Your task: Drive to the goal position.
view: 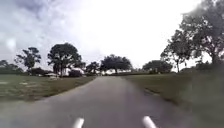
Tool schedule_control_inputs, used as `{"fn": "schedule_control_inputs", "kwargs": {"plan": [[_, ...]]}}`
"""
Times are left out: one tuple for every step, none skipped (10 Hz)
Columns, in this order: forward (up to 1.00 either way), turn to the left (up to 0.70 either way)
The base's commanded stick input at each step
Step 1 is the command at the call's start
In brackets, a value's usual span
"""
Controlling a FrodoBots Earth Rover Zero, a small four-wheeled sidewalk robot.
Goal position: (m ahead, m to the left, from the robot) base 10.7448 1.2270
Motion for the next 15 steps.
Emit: {"fn": "schedule_control_inputs", "kwargs": {"plan": [[0.69, 0.03], [0.69, 0.03], [0.69, 0.03], [0.69, 0.03], [0.69, 0.03], [0.69, 0.03], [0.69, 0.03], [0.69, 0.03], [0.69, 0.03], [0.69, 0.03], [0.69, 0.03], [0.69, 0.03], [0.69, 0.03], [0.69, 0.03], [0.69, 0.03]]}}
